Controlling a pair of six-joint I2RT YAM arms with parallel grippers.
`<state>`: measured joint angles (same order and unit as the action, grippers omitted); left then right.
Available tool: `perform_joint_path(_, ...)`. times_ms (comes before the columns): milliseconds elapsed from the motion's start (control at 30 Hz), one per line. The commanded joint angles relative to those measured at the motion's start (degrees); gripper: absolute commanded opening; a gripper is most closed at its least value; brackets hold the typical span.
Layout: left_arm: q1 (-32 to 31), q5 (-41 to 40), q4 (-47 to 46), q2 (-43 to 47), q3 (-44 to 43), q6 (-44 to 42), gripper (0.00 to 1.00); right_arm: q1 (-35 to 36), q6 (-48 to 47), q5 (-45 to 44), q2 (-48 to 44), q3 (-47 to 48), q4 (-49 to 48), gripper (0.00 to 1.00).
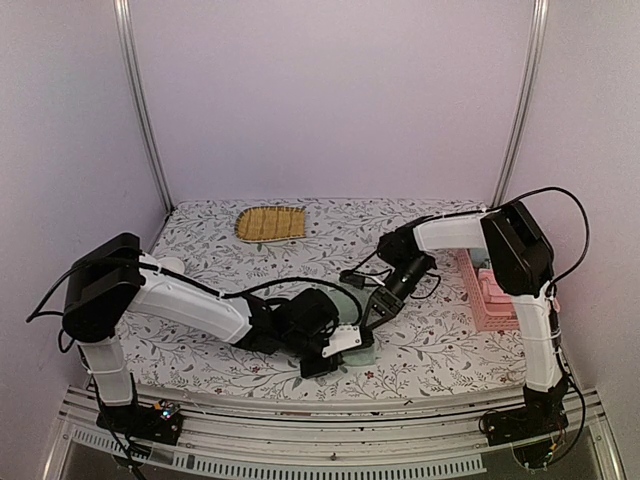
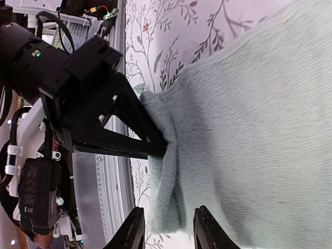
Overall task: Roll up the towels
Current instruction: Roll the towel at the center of the board.
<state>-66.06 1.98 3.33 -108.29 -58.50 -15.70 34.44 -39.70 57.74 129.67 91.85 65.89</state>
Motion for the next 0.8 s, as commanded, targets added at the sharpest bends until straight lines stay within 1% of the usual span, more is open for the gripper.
perform_joint_path(0, -1.00, 8.96, 9.27, 1.94, -1.34, 4.59, 0.00, -1.44, 4.63, -6.98, -0.91, 2.05, -5.42, 0.35)
perform_joint_path(67, -0.95, 11.44, 10.97, 2.32, -2.22, 5.82, 0.00, -1.42, 7.40, -9.66, 1.20, 3.28, -7.07, 0.34)
perform_joint_path(267, -0.55, 16.44, 15.11, 2.58, -4.14, 8.35, 0.00, -1.22, 9.85, -13.00, 7.42, 6.35, -8.55, 0.31)
perform_joint_path(433, 1.12, 23.07, 17.58, 0.34, -6.08, 10.43, 0.00, -1.14, 10.08, -12.35, 8.64, 7.89, -8.75, 0.31)
perform_joint_path(500, 1.70, 24.28, 17.58, -0.49, -6.63, 11.27, 0.00, -1.26, 9.67, -11.43, 8.24, 9.58, -6.87, 0.31)
perform_joint_path(567, 2.61, 25.62, 17.54, -1.05, -7.16, 12.27, 0.00, -1.96, 8.44, -11.24, 5.82, 10.15, -5.77, 0.31)
perform_joint_path(767, 6.12, 31.97, 16.14, -3.46, -7.02, 15.15, 0.00, -7.63, 9.09, -11.70, -11.07, 7.44, -6.59, 0.38)
